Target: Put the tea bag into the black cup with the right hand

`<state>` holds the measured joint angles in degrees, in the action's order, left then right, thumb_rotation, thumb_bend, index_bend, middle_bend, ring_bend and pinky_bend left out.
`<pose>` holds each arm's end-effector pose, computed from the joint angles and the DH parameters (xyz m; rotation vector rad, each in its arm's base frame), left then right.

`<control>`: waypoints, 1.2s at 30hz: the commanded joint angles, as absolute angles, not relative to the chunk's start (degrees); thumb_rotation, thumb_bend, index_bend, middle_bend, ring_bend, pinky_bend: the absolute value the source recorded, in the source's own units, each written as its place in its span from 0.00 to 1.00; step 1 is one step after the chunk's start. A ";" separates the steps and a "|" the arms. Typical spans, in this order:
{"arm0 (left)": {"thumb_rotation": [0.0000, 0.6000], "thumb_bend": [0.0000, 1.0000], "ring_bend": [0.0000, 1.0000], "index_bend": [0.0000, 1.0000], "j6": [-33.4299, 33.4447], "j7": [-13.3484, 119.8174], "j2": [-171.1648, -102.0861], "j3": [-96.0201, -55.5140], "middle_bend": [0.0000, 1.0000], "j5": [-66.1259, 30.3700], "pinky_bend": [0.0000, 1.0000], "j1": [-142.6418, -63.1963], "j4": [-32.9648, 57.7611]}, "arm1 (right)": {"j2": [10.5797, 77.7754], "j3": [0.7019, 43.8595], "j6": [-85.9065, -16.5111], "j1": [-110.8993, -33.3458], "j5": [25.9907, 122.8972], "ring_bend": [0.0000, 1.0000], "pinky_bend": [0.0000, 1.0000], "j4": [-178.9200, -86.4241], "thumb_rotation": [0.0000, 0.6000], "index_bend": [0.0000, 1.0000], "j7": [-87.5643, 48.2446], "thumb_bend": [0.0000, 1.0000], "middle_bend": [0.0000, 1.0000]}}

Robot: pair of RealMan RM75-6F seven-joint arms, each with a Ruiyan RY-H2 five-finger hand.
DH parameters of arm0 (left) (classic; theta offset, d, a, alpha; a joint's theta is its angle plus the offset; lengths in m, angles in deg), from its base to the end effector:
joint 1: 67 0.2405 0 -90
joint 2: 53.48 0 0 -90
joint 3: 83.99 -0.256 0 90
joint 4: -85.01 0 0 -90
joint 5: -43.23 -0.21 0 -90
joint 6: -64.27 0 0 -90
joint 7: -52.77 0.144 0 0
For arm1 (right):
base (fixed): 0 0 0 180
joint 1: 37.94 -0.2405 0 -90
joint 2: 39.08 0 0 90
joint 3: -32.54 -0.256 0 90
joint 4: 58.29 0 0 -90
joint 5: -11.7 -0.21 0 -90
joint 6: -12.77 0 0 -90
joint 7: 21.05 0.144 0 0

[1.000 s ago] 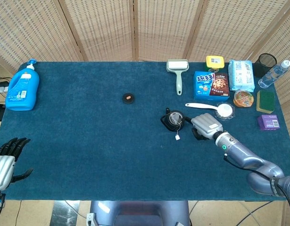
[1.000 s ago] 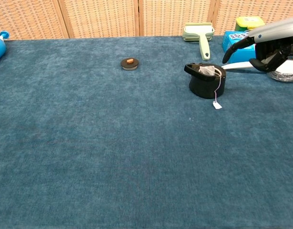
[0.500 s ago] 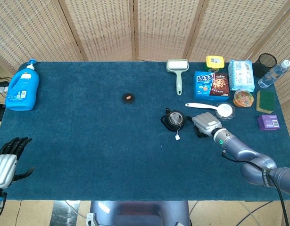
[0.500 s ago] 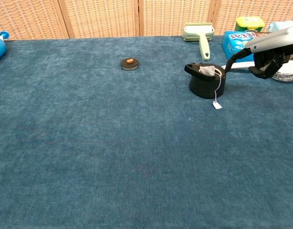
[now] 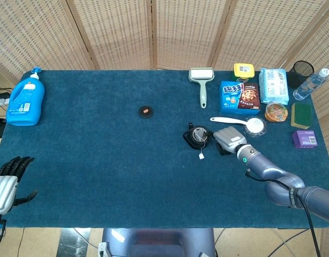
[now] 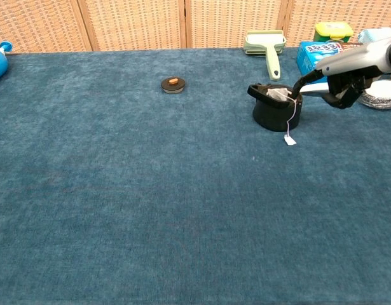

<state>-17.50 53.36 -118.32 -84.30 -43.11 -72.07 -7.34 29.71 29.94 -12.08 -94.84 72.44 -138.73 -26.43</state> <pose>-0.3161 0.1696 0.1396 -1.4549 -0.9834 -0.8411 -0.1821 -0.4034 0.0581 2.1059 -0.9983 0.4444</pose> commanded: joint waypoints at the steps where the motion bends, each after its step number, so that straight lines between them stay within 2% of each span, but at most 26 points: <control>1: 1.00 0.25 0.07 0.13 -17.50 53.09 -118.36 -84.30 0.12 -43.14 0.11 -72.07 -7.09 | 30.19 30.34 -12.36 -95.45 71.23 1.00 1.00 -138.80 1.00 0.16 -27.45 0.81 1.00; 27: 1.00 0.25 0.07 0.13 -17.25 51.45 -118.73 -84.37 0.12 -42.53 0.11 -71.84 -5.40 | 34.68 31.78 -13.06 -100.04 65.57 1.00 1.00 -137.48 1.00 0.16 -32.40 0.79 1.00; 36: 1.00 0.25 0.07 0.13 -16.70 50.57 -119.00 -84.26 0.12 -42.58 0.11 -72.22 -4.64 | 33.67 32.99 -14.70 -100.49 63.92 1.00 1.00 -139.66 1.00 0.16 -33.92 0.78 1.00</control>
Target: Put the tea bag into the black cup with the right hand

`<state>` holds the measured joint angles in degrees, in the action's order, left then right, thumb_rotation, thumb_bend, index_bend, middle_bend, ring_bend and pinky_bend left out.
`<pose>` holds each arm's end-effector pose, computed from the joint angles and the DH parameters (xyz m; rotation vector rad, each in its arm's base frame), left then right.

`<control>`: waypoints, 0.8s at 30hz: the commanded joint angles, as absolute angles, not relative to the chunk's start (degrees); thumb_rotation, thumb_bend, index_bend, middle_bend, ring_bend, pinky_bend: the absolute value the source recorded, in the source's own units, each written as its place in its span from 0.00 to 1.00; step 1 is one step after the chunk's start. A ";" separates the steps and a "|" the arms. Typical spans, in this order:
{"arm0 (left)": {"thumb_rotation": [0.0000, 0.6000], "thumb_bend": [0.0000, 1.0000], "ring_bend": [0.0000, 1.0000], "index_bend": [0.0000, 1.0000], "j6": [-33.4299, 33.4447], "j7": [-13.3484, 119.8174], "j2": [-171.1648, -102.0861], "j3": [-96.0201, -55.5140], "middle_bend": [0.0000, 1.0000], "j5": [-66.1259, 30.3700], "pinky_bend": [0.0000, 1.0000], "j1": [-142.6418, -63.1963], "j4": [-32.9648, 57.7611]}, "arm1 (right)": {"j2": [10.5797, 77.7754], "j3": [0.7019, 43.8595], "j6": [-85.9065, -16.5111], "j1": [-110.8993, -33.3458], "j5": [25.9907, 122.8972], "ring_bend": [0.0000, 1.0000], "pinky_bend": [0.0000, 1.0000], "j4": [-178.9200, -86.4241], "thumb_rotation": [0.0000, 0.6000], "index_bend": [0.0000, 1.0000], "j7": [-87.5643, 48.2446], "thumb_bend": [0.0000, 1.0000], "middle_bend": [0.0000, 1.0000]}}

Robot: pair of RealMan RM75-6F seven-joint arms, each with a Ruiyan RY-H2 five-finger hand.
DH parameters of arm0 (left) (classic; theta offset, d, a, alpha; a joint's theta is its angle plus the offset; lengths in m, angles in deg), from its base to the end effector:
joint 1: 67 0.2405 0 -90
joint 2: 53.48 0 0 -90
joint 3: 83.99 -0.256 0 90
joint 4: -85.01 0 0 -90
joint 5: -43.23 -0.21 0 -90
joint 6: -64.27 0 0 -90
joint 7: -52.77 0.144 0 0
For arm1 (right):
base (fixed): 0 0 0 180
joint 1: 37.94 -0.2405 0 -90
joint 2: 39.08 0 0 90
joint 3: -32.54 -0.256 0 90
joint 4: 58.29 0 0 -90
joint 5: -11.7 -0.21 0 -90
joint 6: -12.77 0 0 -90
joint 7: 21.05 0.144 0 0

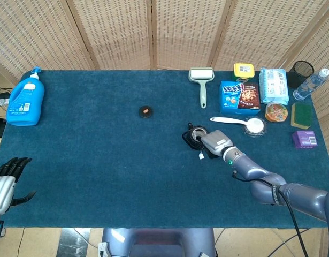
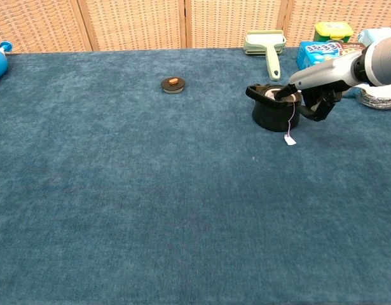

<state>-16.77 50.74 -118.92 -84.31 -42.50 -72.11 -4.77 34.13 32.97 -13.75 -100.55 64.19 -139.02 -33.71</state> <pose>-0.3263 0.1703 0.1396 -1.4424 -1.0059 -0.8350 -0.1544 -0.4034 0.0269 2.1712 -0.9460 0.4272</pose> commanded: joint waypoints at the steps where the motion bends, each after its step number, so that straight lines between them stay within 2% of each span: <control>1: 1.00 0.25 0.07 0.13 -16.70 50.48 -119.02 -84.22 0.12 -42.65 0.11 -72.29 -4.57 | 33.30 32.88 -15.36 -100.34 63.87 1.00 1.00 -140.30 1.00 0.16 -33.90 0.78 1.00; 15: 1.00 0.25 0.07 0.13 -17.60 50.47 -118.84 -83.91 0.12 -43.27 0.11 -72.38 -5.49 | 27.96 30.52 -24.55 -96.17 68.06 1.00 1.00 -147.77 1.00 0.16 -32.26 0.77 0.99; 24: 1.00 0.25 0.07 0.13 -17.85 51.24 -118.92 -83.24 0.12 -42.98 0.11 -72.73 -6.41 | 24.52 28.10 -37.16 -88.02 75.17 1.00 1.00 -151.86 1.00 0.16 -26.05 0.74 0.87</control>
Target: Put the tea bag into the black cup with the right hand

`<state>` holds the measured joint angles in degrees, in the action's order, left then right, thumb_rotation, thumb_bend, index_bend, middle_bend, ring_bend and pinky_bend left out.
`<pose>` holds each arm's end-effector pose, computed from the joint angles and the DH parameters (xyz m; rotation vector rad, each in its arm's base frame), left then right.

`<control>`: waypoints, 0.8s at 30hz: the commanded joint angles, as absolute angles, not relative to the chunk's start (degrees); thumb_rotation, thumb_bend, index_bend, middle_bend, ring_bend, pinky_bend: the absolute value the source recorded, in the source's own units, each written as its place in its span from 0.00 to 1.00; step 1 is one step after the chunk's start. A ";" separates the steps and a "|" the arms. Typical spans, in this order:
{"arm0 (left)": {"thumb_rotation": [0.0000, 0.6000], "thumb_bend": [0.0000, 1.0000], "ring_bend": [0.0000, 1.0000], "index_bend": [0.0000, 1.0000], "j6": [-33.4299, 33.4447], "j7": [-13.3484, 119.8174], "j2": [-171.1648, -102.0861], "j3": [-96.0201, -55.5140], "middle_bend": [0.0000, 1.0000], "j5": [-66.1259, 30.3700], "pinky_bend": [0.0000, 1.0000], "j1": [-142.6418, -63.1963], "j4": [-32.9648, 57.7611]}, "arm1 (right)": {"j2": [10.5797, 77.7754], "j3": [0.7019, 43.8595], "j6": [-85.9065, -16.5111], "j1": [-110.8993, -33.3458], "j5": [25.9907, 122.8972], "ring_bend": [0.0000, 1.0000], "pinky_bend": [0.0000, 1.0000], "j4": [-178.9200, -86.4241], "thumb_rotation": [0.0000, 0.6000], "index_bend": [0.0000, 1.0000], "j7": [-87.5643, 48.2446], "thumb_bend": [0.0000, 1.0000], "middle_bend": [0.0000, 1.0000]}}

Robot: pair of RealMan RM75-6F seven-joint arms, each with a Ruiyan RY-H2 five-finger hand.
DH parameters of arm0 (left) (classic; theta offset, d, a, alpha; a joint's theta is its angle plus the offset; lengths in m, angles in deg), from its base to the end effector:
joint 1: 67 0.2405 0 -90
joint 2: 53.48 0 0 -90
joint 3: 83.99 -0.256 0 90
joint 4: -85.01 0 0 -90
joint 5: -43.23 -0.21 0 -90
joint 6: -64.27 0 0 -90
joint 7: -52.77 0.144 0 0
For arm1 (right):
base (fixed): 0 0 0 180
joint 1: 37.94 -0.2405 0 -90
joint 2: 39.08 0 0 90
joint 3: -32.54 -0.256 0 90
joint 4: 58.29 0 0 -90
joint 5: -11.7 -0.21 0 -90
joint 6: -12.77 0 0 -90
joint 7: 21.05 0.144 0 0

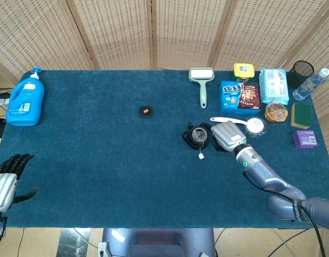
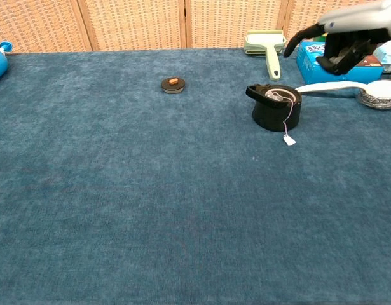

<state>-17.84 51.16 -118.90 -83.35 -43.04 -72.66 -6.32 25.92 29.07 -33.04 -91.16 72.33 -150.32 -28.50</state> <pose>-0.3155 0.1769 0.1410 -1.4349 -0.9855 -0.8858 -0.1508 -0.3832 0.0881 1.9582 -0.9037 0.7803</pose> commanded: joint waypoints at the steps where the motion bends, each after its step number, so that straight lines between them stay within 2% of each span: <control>1: 1.00 0.25 0.07 0.13 -17.91 51.27 -118.96 -83.13 0.12 -42.95 0.11 -72.78 -6.43 | 24.19 28.00 -38.77 -86.97 75.93 0.99 1.00 -152.26 1.00 0.16 -25.58 0.73 0.84; 4: 1.00 0.25 0.07 0.13 -18.62 51.24 -119.26 -82.72 0.12 -42.89 0.11 -72.71 -6.33 | 23.46 28.16 -46.41 -82.38 78.80 0.91 0.97 -153.72 1.00 0.16 -25.18 0.71 0.74; 8: 1.00 0.25 0.07 0.13 -19.97 51.63 -119.66 -82.35 0.12 -43.07 0.11 -72.37 -5.95 | 23.57 29.10 -54.94 -76.61 81.45 0.76 0.82 -154.88 1.00 0.16 -26.63 0.68 0.62; 11: 1.00 0.25 0.07 0.13 -20.85 51.40 -120.08 -82.12 0.12 -43.20 0.11 -72.12 -5.56 | 24.12 29.42 -58.69 -73.76 82.50 0.67 0.74 -154.77 1.00 0.16 -26.92 0.64 0.56; 13: 1.00 0.25 0.07 0.13 -21.79 51.04 -120.44 -81.87 0.12 -43.31 0.11 -71.82 -5.13 | 24.88 29.92 -63.75 -70.11 83.45 0.62 0.69 -154.26 1.00 0.16 -27.03 0.62 0.53; 21: 1.00 0.25 0.07 0.13 -23.75 50.86 -121.42 -81.49 0.12 -43.50 0.11 -71.09 -4.66 | 27.27 31.05 -72.88 -61.22 84.52 0.41 0.49 -152.58 1.00 0.16 -28.29 0.61 0.41; 24: 1.00 0.25 0.07 0.13 -24.29 51.08 -121.43 -81.84 0.12 -44.12 0.11 -70.77 -4.99 | 27.76 31.55 -75.01 -58.34 84.34 0.39 0.46 -152.32 1.00 0.16 -28.68 0.61 0.39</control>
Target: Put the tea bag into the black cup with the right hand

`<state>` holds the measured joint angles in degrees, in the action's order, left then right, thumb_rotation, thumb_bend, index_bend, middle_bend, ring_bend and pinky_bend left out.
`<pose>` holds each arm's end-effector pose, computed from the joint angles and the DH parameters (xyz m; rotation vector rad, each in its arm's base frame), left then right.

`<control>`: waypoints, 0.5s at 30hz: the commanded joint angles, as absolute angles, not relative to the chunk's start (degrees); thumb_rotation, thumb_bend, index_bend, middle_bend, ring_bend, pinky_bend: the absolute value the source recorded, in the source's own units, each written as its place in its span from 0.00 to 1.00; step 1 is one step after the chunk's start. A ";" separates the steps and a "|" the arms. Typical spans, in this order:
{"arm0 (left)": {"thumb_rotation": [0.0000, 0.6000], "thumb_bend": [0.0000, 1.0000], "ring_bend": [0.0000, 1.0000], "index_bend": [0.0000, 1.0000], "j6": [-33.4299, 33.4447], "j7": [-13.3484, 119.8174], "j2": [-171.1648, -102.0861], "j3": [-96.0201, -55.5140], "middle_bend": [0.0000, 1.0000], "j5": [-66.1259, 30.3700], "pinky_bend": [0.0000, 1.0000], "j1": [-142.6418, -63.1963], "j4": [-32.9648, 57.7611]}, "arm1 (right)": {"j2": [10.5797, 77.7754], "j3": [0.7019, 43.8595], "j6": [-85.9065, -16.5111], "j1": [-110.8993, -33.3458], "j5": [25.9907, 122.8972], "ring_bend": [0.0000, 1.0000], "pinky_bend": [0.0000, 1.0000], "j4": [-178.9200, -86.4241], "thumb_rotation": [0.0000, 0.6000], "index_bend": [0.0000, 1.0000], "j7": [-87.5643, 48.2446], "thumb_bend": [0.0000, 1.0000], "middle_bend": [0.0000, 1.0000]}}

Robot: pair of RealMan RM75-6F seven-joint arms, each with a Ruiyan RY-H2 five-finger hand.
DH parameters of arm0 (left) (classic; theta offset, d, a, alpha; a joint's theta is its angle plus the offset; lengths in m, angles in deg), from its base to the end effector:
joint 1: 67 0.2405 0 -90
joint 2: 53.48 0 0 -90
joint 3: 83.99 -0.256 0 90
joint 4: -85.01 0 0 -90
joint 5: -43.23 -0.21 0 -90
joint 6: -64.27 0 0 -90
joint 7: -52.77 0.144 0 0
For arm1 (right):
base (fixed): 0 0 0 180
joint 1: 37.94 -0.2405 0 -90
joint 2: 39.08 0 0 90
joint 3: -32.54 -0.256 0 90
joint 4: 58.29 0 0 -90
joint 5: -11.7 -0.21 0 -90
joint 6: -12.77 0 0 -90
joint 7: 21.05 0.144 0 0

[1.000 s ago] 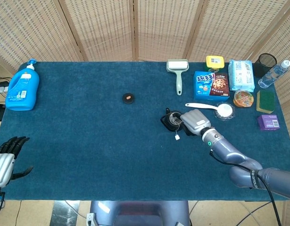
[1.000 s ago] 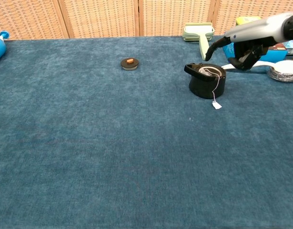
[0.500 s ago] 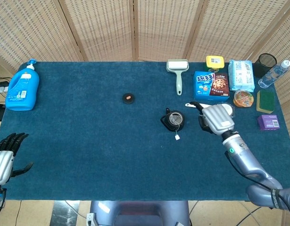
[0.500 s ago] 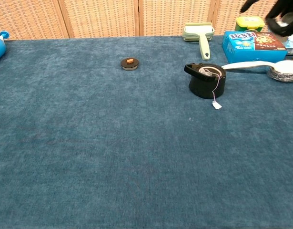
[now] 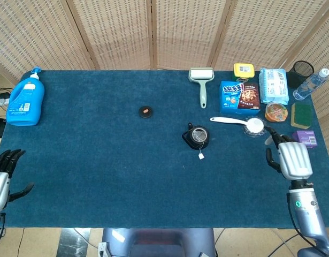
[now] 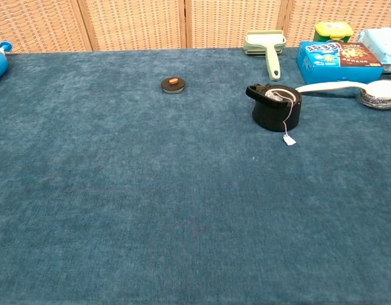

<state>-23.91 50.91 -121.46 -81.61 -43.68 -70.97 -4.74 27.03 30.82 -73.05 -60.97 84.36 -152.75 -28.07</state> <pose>-0.3122 0.1745 0.1466 -1.3443 -0.9141 -0.9729 -0.2623 -0.2677 0.1543 1.3908 -0.7863 0.9803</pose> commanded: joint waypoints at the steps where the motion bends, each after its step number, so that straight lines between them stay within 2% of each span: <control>1: 1.00 0.25 0.07 0.13 -24.74 51.25 -121.33 -81.96 0.12 -44.44 0.11 -70.56 -5.26 | 27.67 31.94 -76.11 -56.90 84.61 0.39 0.46 -152.60 1.00 0.16 -28.29 0.61 0.38; 5: 1.00 0.25 0.07 0.13 -25.52 51.46 -121.21 -82.17 0.12 -44.99 0.11 -70.14 -5.89 | 27.20 32.69 -78.05 -53.77 85.67 0.39 0.45 -153.18 1.00 0.17 -27.51 0.61 0.38; 15: 1.00 0.25 0.07 0.13 -24.10 53.47 -121.39 -83.60 0.12 -46.30 0.11 -70.29 -7.39 | 27.13 34.06 -77.28 -49.45 88.00 0.39 0.43 -153.07 1.00 0.18 -25.05 0.61 0.37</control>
